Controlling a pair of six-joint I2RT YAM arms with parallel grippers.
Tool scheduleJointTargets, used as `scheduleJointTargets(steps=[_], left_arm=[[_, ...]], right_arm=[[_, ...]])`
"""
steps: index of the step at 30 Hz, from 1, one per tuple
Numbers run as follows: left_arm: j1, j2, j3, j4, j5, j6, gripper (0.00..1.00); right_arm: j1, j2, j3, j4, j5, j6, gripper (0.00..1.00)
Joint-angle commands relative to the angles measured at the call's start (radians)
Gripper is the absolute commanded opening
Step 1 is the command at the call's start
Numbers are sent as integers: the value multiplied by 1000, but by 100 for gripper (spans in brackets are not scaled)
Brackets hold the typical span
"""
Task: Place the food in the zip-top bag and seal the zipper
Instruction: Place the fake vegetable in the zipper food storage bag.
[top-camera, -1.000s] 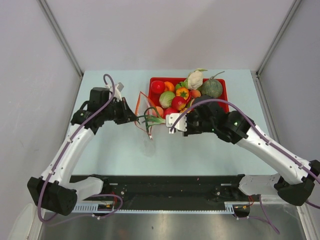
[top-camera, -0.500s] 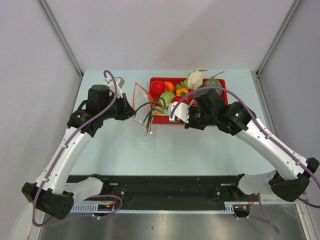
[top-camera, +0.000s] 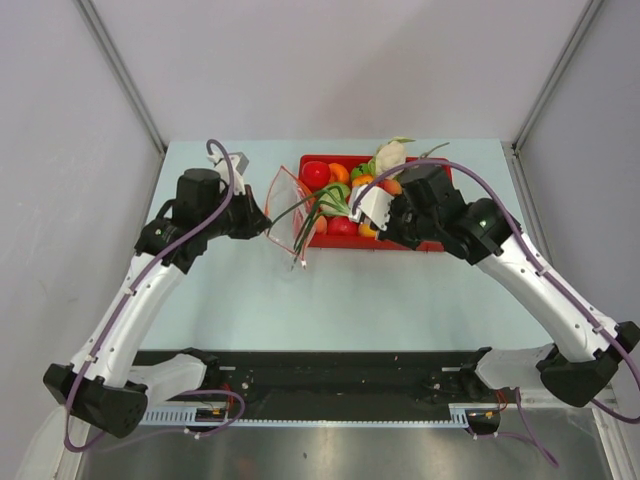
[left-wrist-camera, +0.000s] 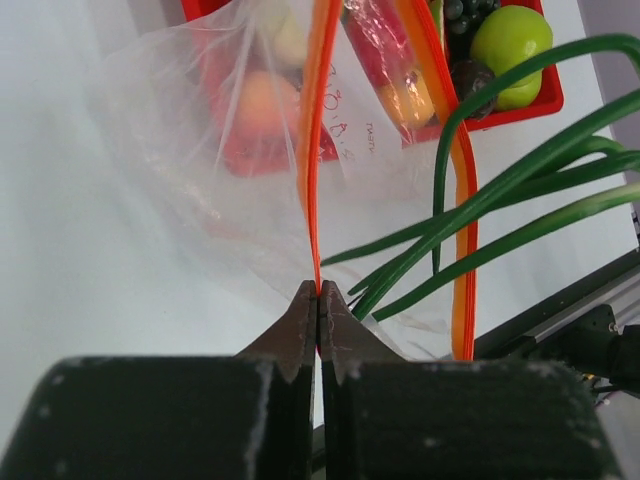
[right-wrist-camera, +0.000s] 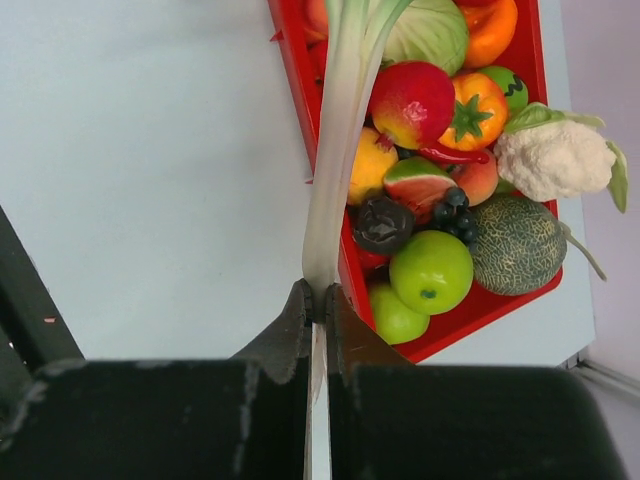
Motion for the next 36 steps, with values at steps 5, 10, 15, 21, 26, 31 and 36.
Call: scheduleJointTargets(steps=[5, 10, 15, 21, 26, 31, 36], left_arm=[[6, 9, 36, 46, -68, -45, 0], [6, 11, 39, 37, -156, -51, 0], [6, 5, 31, 74, -119, -65, 0], [-4, 9, 17, 98, -49, -77, 0], [-59, 2, -7, 147, -73, -86, 0], [-110, 23, 24, 146, -114, -74, 0], [-170, 13, 19, 175, -173, -36, 0]], right_arm=[[47, -47, -31, 37, 48, -38, 0], [86, -44, -51, 54, 114, -62, 0], [137, -52, -81, 88, 209, -102, 0], [160, -55, -92, 113, 248, -114, 0], [208, -20, -71, 125, 208, -75, 0], [249, 45, -20, 125, 188, -32, 0], [220, 117, 38, 93, 127, 68, 0]])
